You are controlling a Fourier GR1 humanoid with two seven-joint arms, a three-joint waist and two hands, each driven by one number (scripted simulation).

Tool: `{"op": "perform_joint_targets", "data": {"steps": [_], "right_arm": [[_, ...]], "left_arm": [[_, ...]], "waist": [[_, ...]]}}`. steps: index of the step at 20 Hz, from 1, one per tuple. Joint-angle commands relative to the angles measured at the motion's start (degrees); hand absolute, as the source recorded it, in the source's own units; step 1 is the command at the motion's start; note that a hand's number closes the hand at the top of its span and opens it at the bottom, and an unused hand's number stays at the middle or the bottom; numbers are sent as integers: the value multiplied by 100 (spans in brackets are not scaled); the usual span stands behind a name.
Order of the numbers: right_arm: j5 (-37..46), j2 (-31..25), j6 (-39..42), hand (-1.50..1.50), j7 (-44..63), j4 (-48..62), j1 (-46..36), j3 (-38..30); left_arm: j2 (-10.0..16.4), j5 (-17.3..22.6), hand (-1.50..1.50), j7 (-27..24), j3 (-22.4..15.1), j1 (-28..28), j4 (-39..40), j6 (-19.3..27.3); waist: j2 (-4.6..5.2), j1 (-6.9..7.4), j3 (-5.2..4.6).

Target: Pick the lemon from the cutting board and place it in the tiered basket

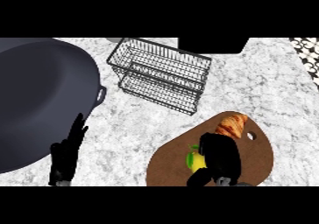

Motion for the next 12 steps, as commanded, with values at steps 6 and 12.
{"op": "perform_joint_targets", "data": {"steps": [6,12], "right_arm": [[-432,269,-283,150,421,-2236,368,-656],[-101,639,-150,150,1027,-3855,-249,-654]], "left_arm": [[-50,-64,0,12,37,261,-51,81],[-131,-79,0,400,28,-202,4,93]], "waist": [[-7,-96,-14],[5,-91,-16]]}}
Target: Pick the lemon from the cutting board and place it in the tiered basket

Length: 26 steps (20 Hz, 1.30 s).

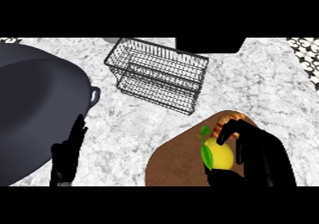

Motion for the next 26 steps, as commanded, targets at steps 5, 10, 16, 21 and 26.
{"op": "perform_joint_targets", "data": {"steps": [5,10,16,21,26], "right_arm": [[508,38,1636,150,1016,-1788,-1558,-34],[-74,184,2198,150,1780,-1195,-3119,-605],[-248,187,1863,150,1628,69,-4197,-1406],[-265,188,1327,150,1354,1283,-4769,-1883],[-364,189,1188,150,919,2259,-5343,-2411]], "left_arm": [[-85,-126,0,180,-73,-188,80,-2],[55,41,0,212,199,-366,331,-209],[8,-128,0,163,103,-115,82,-81],[20,-44,0,45,128,-148,168,-274],[-86,-291,0,255,-133,234,-424,-60]], "waist": [[27,77,-19],[28,106,-23],[34,153,-19],[55,185,-17],[46,204,-10]]}}
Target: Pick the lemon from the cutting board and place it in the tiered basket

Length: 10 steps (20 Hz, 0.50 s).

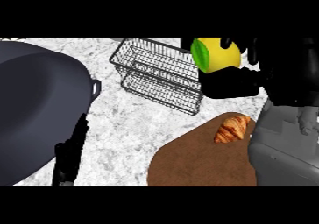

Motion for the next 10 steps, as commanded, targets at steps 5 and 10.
{"op": "perform_joint_targets", "data": {"steps": [5,10], "right_arm": [[-79,28,-622,150,-399,1657,-491,-280],[-7,29,-1553,150,-808,2567,91,355]], "left_arm": [[106,44,0,324,114,8,-196,-168],[-186,-195,0,246,-82,45,-140,99]], "waist": [[12,-8,-1],[23,17,0]]}}
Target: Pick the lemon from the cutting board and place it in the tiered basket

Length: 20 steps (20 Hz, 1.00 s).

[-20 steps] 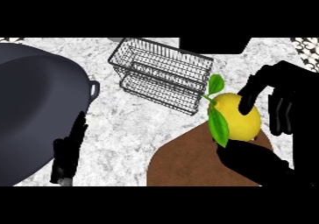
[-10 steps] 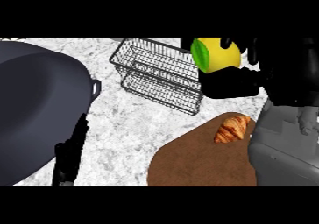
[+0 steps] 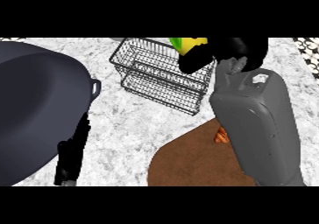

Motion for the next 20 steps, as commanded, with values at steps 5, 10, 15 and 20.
{"op": "perform_joint_targets", "data": {"steps": [5,10,15,20], "right_arm": [[100,14,-1242,150,51,1809,-333,192],[-278,14,-2117,150,-384,2663,-503,95],[-1658,14,-3210,-150,-396,2648,-56,47],[-2406,14,-3853,-150,-832,2298,-6,91]], "left_arm": [[-44,-12,0,-279,-22,326,11,-128],[161,12,0,90,270,-259,194,-250],[-122,-112,0,161,1,-139,-61,-55],[-72,-54,0,-74,145,-67,258,-155]], "waist": [[9,31,-8],[18,20,-6],[38,154,0],[-5,5,-3]]}}
